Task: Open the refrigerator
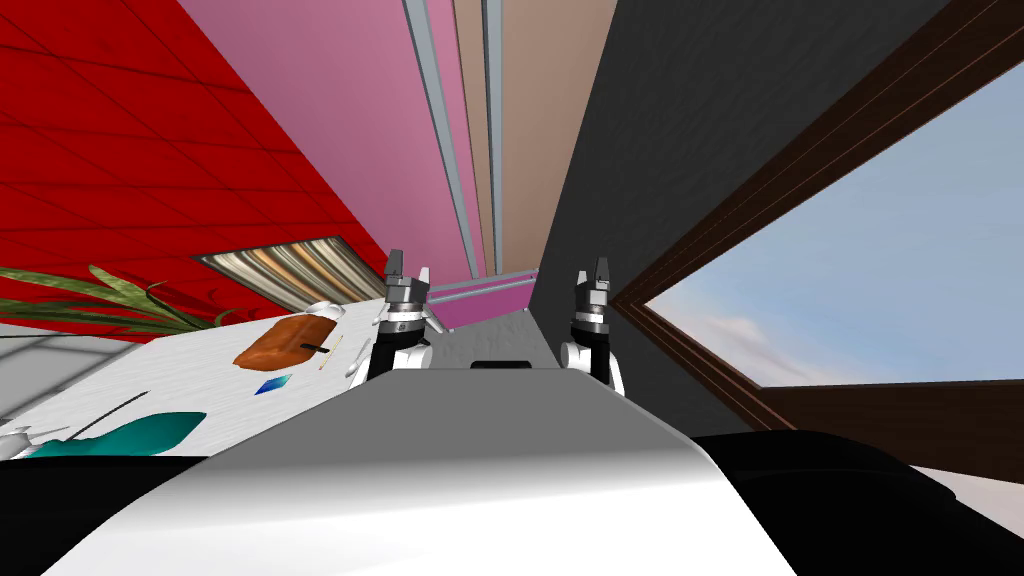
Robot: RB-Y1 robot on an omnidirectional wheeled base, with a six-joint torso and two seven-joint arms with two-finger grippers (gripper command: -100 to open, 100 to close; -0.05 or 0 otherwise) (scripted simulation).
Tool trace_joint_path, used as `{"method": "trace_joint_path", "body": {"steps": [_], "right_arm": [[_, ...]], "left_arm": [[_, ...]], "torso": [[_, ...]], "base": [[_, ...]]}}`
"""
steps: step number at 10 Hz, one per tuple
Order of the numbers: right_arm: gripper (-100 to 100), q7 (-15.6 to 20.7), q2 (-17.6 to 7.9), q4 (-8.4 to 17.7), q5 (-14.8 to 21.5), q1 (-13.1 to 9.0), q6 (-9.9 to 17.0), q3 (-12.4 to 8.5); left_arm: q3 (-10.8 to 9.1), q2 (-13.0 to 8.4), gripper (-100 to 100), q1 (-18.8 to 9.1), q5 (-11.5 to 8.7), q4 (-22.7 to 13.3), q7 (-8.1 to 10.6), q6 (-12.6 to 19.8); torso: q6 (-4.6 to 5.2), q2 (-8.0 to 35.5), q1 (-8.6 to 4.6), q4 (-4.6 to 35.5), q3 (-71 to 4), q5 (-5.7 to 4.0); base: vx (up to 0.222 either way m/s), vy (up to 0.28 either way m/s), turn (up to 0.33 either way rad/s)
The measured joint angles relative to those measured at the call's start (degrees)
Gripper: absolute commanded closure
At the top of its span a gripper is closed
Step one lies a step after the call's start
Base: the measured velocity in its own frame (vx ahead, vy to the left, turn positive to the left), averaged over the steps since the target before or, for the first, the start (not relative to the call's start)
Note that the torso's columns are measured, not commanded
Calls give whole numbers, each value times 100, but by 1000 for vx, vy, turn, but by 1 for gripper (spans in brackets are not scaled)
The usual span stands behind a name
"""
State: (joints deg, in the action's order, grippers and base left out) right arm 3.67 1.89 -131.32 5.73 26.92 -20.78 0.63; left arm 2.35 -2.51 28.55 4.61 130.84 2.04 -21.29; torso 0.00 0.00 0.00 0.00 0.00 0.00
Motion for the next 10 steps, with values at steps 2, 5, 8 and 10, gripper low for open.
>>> {"method": "trace_joint_path", "body": {"steps": [2, 5, 8, 10], "right_arm": [[0, 0, 0, 0, 0, 0, 0, 0], [0, 0, 0, -1, 0, 0, 0, 0], [0, 0, 0, -2, 0, 0, -1, 0], [0, 0, 0, -2, 0, 0, -1, 0]], "left_arm": [[0, 0, 0, 0, 0, 0, 0, 0], [0, 0, 0, 0, 0, 1, 0, 0], [0, 0, 0, 0, 0, 2, 0, -1], [0, 0, -100, 0, 0, 2, 0, -1]], "torso": [[0, 597, 0, 600, -1200, 0], [0, 1845, 0, 1846, -3692, 0], [0, 3116, 0, 3114, -6227, 0], [0, 3962, 0, 3960, -7919, 0]], "base": [[0, 0, 0], [0, 0, 0], [0, 0, 0], [22, 1, 9]]}}
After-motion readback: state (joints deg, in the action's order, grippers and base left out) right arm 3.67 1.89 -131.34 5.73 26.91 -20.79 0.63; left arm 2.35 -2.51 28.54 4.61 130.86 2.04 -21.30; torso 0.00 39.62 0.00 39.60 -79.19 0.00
